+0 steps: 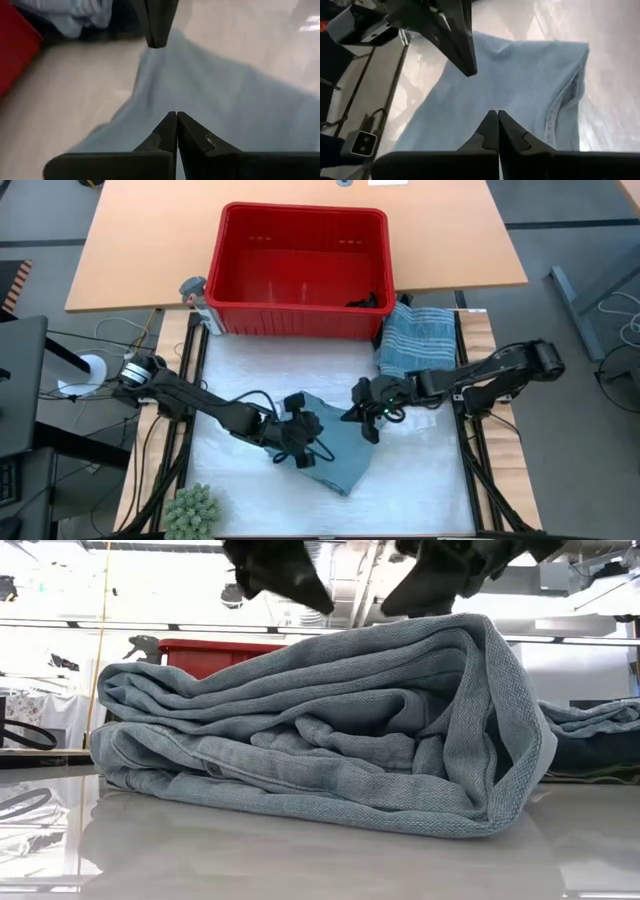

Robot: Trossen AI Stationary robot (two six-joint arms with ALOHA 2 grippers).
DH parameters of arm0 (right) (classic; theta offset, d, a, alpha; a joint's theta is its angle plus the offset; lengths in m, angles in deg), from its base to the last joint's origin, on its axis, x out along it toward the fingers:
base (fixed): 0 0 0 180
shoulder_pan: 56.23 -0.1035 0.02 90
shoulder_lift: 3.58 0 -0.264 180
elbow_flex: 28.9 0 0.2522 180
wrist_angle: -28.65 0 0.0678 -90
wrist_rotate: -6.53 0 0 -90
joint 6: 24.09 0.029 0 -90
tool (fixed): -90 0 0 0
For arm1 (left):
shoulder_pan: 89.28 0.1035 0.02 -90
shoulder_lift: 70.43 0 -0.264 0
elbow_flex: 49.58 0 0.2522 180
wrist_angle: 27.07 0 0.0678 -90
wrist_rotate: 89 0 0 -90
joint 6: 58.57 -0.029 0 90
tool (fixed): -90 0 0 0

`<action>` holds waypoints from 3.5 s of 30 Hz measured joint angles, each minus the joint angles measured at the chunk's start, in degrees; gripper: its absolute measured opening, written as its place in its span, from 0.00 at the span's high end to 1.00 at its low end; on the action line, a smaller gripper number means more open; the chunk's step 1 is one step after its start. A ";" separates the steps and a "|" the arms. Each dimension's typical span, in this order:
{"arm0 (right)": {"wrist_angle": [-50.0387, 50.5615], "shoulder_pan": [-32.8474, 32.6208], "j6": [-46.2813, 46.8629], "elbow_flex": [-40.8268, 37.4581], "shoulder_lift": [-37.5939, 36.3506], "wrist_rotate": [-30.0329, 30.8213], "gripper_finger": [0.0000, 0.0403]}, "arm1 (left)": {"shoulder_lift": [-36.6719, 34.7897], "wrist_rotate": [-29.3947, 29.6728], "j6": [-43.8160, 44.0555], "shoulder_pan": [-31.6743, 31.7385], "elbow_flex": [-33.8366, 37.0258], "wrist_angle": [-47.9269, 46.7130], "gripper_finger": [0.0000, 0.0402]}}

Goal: Fold Laundry from Bin
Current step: Fold the light blue pants

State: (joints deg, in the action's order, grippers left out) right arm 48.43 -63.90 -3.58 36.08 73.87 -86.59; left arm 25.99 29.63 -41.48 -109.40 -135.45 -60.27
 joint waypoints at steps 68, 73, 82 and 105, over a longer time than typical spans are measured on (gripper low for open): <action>-38.38 -15.08 13.27 -0.06 23.87 6.24 0.94 | -1.33 -1.04 12.08 -0.34 25.53 38.11 1.00; -44.34 -18.41 17.54 -0.06 31.22 7.29 0.96 | 2.12 -0.69 12.51 -2.08 25.51 37.69 1.00; -46.70 -21.59 21.67 0.28 41.16 13.98 0.95 | 10.44 0.98 13.59 -2.42 25.40 36.38 1.00; -27.83 -22.01 17.87 3.28 22.76 17.25 0.95 | 5.86 4.41 13.93 -1.45 25.42 32.91 1.00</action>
State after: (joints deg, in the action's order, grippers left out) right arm 20.60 -85.91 14.29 39.36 96.63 -69.34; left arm 31.85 34.03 -27.55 -110.85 -110.03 -27.36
